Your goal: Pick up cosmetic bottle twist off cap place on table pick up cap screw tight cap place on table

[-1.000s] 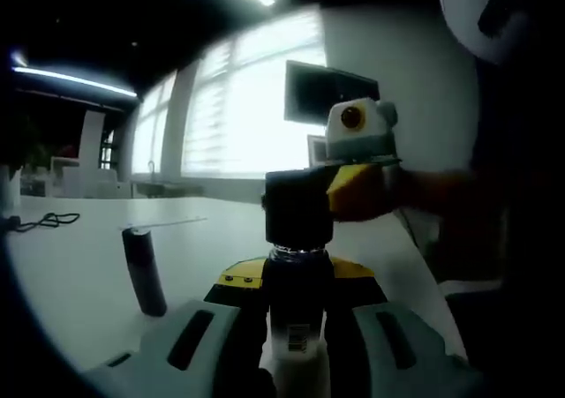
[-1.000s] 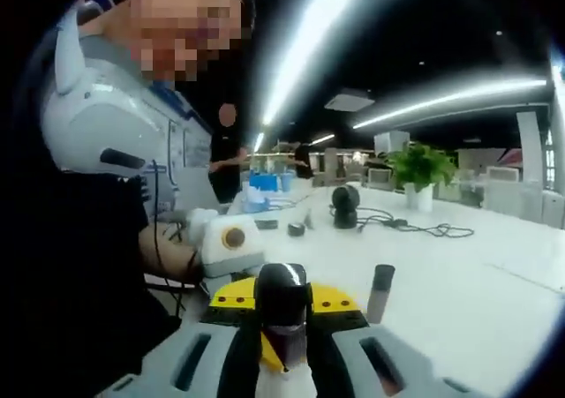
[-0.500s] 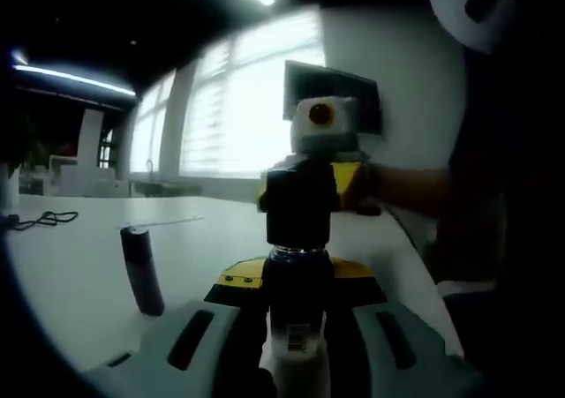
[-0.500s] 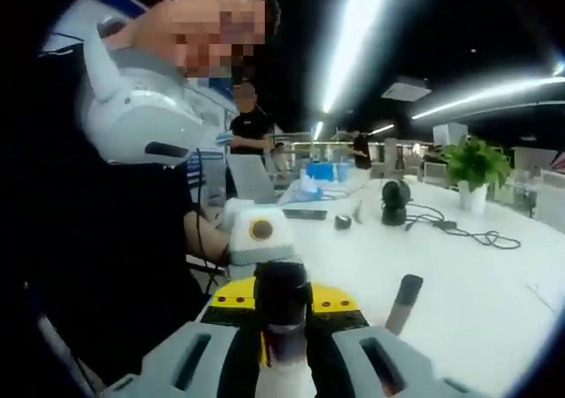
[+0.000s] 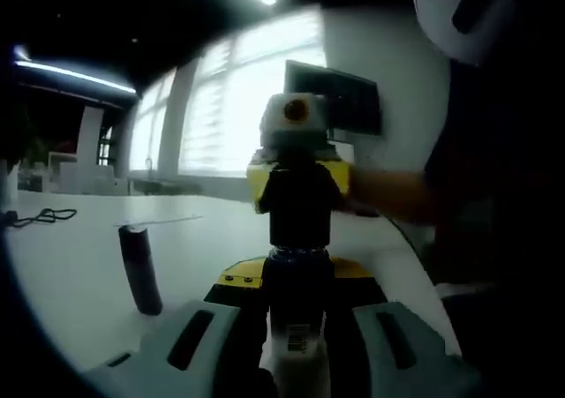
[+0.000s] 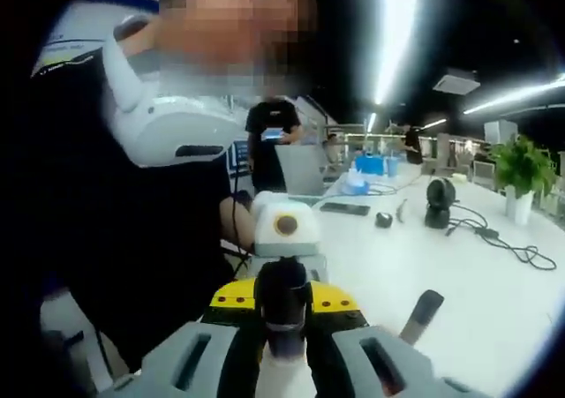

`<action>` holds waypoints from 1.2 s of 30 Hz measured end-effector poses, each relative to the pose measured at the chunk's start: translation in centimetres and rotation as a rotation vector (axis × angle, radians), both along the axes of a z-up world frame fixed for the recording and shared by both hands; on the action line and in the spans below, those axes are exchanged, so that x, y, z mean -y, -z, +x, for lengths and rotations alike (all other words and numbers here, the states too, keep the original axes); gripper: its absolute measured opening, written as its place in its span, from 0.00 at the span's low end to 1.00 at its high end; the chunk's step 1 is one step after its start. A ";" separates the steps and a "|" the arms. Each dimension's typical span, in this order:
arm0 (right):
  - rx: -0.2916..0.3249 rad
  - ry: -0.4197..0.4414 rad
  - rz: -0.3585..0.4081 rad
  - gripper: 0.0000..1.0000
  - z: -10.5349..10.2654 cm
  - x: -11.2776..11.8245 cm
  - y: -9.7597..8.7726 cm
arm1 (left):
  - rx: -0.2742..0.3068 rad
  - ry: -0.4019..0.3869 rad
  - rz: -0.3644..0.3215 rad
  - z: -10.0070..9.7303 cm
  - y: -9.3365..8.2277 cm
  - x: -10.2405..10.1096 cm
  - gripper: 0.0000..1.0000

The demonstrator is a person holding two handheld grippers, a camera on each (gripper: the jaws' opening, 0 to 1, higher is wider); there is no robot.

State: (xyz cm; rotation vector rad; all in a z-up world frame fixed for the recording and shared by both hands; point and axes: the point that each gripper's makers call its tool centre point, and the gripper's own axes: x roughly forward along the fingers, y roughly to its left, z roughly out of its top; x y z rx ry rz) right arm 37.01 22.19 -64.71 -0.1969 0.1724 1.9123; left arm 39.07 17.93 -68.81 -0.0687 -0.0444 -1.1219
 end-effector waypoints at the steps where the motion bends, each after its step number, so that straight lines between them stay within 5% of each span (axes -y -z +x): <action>1: -0.001 -0.004 0.004 0.12 -0.1 0.0 0.0 | 0.002 0.001 0.002 0.0 0.0 0.0 0.14; 11: -0.014 0.029 0.018 0.13 -0.9 -0.7 -0.1 | 0.002 0.006 0.002 -0.1 -0.1 0.1 0.14; 16: -0.060 0.089 0.044 0.24 -0.3 -0.6 -0.6 | -0.003 0.011 -0.001 -0.1 -0.1 0.2 0.14; 24: -0.029 0.123 0.046 0.34 -0.5 -0.2 -0.6 | 0.003 0.009 0.001 -0.2 -0.1 0.2 0.14; 36: -0.054 0.443 0.211 0.34 0.9 1.6 -3.4 | 0.009 0.001 0.002 -0.1 -0.1 0.0 0.14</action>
